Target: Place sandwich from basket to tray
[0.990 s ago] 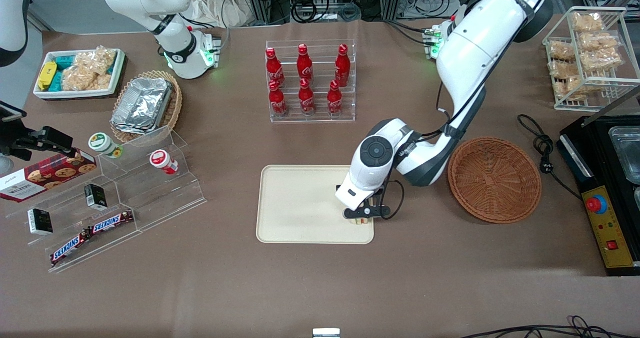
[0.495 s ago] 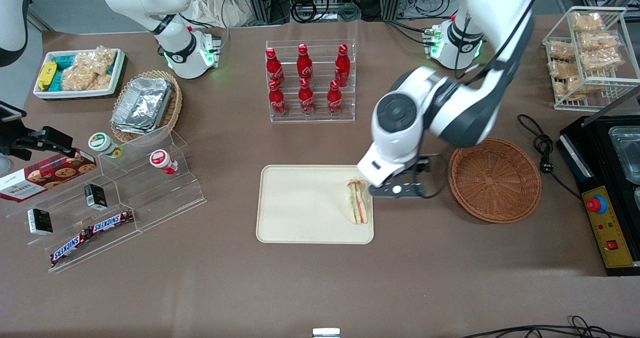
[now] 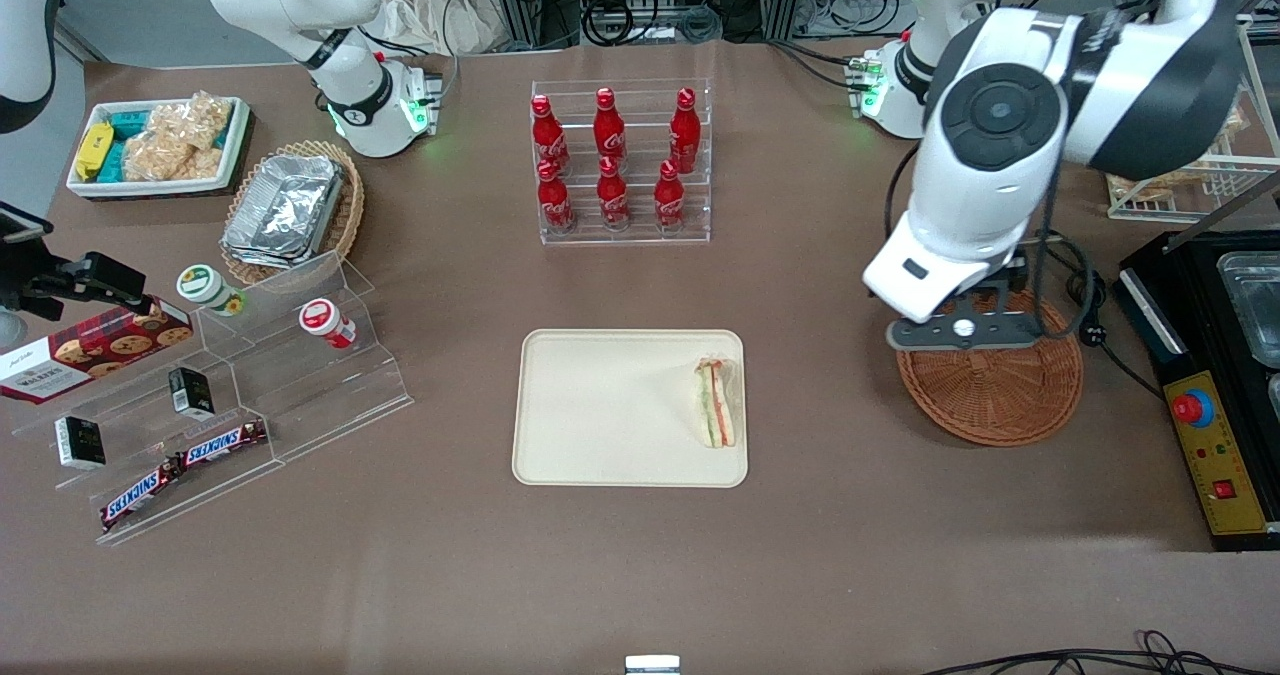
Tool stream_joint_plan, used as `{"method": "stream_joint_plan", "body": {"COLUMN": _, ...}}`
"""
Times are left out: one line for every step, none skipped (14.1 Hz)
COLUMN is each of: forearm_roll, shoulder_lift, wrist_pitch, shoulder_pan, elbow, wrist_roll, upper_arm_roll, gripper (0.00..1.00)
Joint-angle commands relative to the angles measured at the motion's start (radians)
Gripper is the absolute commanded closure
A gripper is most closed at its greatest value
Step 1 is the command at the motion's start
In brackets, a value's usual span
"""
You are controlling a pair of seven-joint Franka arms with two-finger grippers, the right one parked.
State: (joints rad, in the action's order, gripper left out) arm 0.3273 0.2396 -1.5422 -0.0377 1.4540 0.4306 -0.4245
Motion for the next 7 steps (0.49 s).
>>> {"method": "stream_joint_plan", "body": {"forearm_roll": -0.022, "shoulder_lift": -0.049, "wrist_pitch": 0.043, "shoulder_pan": 0.044, "elbow": 0.012, "wrist_roll": -0.062, "upper_arm_roll": -0.004, "gripper": 0.01}}
{"method": "stream_joint_plan", "body": {"forearm_roll": -0.034, "shoulder_lift": -0.059, "wrist_pitch": 0.054, "shoulder_pan": 0.070, "elbow": 0.011, "wrist_roll": -0.094, "upper_arm_roll": -0.004, "gripper": 0.01}}
{"method": "stream_joint_plan", "body": {"forearm_roll": -0.054, "shoulder_lift": -0.069, "wrist_pitch": 0.053, "shoulder_pan": 0.105, "elbow": 0.011, "wrist_roll": -0.107, "upper_arm_roll": -0.004, "gripper": 0.01}}
{"method": "stream_joint_plan", "body": {"forearm_roll": -0.085, "shoulder_lift": -0.083, "wrist_pitch": 0.056, "shoulder_pan": 0.128, "elbow": 0.011, "wrist_roll": -0.121, "upper_arm_roll": 0.000, "gripper": 0.01}}
{"method": "stream_joint_plan", "body": {"forearm_roll": -0.106, "shoulder_lift": -0.103, "wrist_pitch": 0.059, "shoulder_pan": 0.121, "elbow": 0.012, "wrist_roll": -0.157, "upper_arm_roll": 0.045, "gripper": 0.01}}
{"method": "stream_joint_plan", "body": {"forearm_roll": -0.140, "shoulder_lift": -0.117, "wrist_pitch": 0.062, "shoulder_pan": 0.084, "elbow": 0.012, "wrist_roll": -0.202, "upper_arm_roll": 0.135, "gripper": 0.01}}
{"method": "stream_joint_plan", "body": {"forearm_roll": -0.184, "shoulder_lift": -0.138, "wrist_pitch": 0.068, "shoulder_pan": 0.025, "elbow": 0.015, "wrist_roll": -0.251, "upper_arm_roll": 0.248, "gripper": 0.01}}
